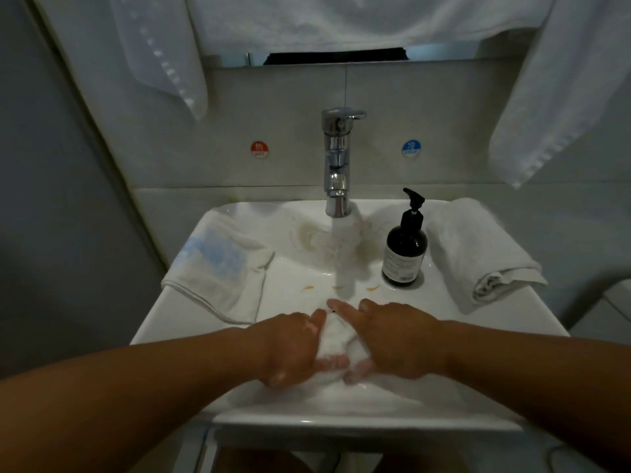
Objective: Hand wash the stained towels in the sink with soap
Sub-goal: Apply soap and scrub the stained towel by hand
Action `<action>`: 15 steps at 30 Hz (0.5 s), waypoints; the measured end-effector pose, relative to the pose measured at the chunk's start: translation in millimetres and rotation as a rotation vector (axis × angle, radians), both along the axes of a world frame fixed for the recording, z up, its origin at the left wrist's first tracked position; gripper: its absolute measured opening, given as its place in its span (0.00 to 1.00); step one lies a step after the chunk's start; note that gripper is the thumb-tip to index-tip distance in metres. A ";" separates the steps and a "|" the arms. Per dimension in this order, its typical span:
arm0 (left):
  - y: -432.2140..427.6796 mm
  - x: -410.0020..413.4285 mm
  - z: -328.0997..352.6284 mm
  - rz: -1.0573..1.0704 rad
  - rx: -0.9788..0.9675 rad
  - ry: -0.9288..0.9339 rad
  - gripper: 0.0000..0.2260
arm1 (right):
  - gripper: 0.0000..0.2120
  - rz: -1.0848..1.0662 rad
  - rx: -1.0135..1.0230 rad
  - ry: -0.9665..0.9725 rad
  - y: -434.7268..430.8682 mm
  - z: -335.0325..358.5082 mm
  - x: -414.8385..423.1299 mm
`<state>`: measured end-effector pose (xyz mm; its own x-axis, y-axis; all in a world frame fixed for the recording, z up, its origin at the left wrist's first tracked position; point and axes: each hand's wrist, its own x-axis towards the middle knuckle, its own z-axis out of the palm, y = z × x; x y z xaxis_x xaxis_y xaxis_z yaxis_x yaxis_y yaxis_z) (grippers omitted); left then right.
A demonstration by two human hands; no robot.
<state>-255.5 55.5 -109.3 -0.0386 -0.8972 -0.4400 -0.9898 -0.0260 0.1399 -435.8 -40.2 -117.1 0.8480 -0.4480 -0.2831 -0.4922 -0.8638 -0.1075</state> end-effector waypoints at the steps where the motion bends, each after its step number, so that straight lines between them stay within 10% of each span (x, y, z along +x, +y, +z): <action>1: -3.4 0.7 -1.7 0.008 -0.031 0.013 0.43 | 0.50 -0.012 -0.012 0.005 -2.0 -0.6 2.9; 8: -19.5 22.9 -11.3 0.112 -0.100 0.289 0.12 | 0.30 -0.130 0.197 -0.151 -2.7 1.5 -0.7; 15: -11.4 18.2 10.5 0.036 -0.287 0.188 0.19 | 0.47 -0.044 0.097 -0.096 -8.9 8.2 -9.6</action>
<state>-237.3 44.1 -98.8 -0.0615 -0.9856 -0.1575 -0.9452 0.0068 0.3263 -445.4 -49.1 -108.9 0.8534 -0.4601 -0.2449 -0.5129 -0.8248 -0.2379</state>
